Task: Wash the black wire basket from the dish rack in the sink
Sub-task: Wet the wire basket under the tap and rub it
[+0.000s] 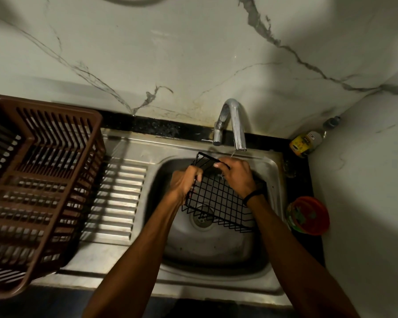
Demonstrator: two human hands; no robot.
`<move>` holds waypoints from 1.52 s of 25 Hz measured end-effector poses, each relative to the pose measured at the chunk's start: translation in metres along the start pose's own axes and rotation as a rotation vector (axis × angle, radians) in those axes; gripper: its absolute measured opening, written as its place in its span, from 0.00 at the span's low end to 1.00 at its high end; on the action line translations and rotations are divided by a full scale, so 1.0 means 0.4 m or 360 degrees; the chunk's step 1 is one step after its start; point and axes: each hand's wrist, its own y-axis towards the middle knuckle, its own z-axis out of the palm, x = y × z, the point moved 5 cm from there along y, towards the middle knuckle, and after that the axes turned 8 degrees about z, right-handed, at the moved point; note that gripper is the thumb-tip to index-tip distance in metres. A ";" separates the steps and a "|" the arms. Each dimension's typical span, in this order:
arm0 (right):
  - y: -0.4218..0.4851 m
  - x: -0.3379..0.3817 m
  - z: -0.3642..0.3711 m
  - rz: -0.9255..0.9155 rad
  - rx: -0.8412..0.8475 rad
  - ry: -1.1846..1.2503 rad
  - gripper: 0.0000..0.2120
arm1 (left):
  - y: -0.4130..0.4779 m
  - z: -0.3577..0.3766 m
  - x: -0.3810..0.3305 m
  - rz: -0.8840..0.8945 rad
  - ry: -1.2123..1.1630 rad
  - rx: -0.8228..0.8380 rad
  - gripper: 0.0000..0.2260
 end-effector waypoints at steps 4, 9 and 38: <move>0.014 0.038 0.006 -0.0109 -0.0033 0.0040 0.11 | -0.007 0.002 -0.013 0.0020 -0.0011 0.0001 0.11; -0.006 -0.016 -0.028 0.0044 -0.0067 -0.0022 0.11 | -0.001 -0.004 -0.017 0.0070 -0.0021 -0.0015 0.11; -0.016 0.009 -0.007 -0.0136 0.0015 -0.0102 0.10 | -0.006 -0.069 0.062 -0.0063 -0.0239 -0.0012 0.07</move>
